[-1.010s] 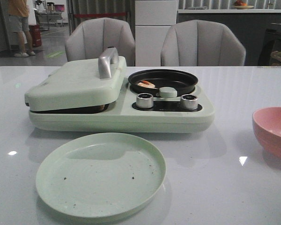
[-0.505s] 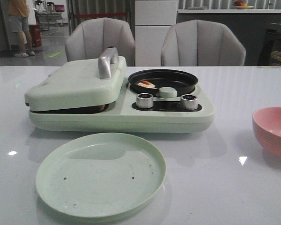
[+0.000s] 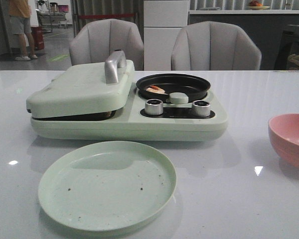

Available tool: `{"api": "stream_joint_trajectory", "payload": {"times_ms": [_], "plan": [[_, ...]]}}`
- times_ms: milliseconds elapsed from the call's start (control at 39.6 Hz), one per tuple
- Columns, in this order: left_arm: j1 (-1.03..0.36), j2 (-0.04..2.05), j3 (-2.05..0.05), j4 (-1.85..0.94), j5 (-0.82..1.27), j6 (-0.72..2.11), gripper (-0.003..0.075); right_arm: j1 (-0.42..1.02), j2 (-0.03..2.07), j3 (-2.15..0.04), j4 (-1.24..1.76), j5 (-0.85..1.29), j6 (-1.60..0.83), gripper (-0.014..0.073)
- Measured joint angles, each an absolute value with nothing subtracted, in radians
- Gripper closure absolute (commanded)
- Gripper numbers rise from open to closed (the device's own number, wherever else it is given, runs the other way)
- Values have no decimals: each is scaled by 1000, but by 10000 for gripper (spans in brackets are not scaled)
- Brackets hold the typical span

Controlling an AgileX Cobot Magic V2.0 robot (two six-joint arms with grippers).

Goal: Make breakfast with bread and shrimp

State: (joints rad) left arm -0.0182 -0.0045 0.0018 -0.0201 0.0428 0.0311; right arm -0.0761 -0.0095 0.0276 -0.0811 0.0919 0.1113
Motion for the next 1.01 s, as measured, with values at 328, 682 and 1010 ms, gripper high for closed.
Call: {"api": "stream_joint_trajectory", "payload": {"times_ms": [328,682,1010], "plan": [[-18,-4,2,-20,43,31,620,-76,-10,28,74,82,-20,576],[-18,-4,2,-20,43,31,620,-13,-10,28,131,-7,-108,576],[-18,-4,2,-20,43,31,620,-7,-10,28,62,-22,0,576]]}}
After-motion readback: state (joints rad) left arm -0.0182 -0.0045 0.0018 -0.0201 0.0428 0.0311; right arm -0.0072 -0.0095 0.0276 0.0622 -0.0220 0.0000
